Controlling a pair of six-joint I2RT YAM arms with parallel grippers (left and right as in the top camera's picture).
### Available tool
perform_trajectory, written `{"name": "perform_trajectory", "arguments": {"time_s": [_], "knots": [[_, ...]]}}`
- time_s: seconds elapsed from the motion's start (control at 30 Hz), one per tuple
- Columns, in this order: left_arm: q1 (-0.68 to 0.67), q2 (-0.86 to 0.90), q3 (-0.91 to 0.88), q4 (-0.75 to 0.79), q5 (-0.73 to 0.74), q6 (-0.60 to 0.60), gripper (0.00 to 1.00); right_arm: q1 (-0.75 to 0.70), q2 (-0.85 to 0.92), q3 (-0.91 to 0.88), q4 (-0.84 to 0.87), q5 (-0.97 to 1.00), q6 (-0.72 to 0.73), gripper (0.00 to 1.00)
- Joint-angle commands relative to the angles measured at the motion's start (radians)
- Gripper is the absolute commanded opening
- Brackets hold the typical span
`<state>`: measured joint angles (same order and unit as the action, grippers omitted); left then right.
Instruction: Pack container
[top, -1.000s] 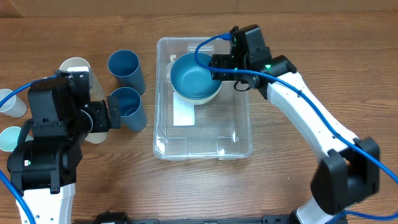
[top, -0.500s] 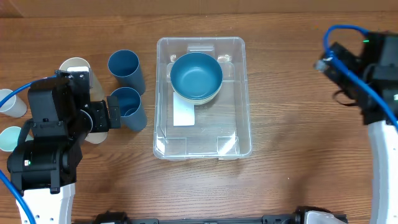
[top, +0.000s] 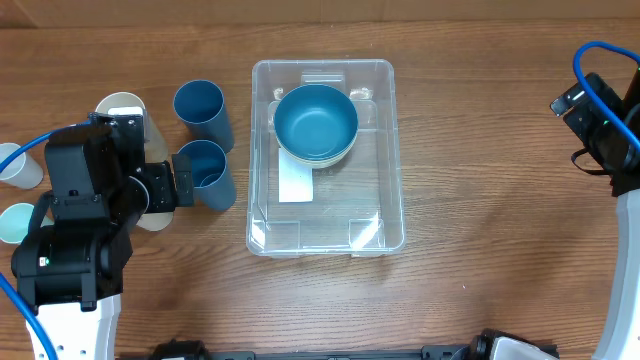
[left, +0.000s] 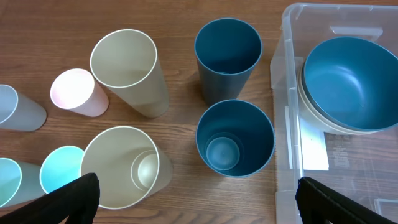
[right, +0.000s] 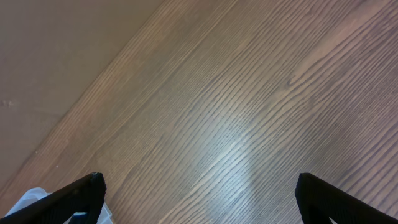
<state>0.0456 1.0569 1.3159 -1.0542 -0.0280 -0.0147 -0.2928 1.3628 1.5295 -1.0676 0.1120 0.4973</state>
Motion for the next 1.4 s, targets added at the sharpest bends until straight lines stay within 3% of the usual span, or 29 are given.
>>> {"name": "perform_trajectory", "arguments": {"time_s": [0.0,0.77,0.97,1.03,1.13,1.27,1.37], "knots": [[-0.006,0.003,0.021,0.003,-0.005,0.023,1.00,0.000,-0.004,0.010,0.003,0.011,0.005,1.00],[-0.006,0.003,0.021,0.003,-0.005,0.023,1.00,0.000,-0.004,0.010,0.003,0.011,0.005,1.00],[-0.007,0.003,0.021,0.003,0.235,-0.139,1.00,0.000,-0.004,0.010,0.003,0.011,0.005,1.00],[-0.006,0.003,0.021,0.003,0.200,-0.142,1.00,0.000,-0.004,0.010,0.003,0.011,0.005,1.00],[0.031,0.002,0.023,0.010,0.070,-0.354,1.00,0.000,-0.004,0.010,0.003,0.011,0.005,1.00],[0.100,0.017,0.051,0.022,0.069,-0.385,1.00,0.000,-0.004,0.010,0.003,0.011,0.005,1.00],[0.235,0.063,0.151,-0.017,0.017,-0.412,1.00,0.000,-0.004,0.010,0.003,0.011,0.005,1.00]]}}
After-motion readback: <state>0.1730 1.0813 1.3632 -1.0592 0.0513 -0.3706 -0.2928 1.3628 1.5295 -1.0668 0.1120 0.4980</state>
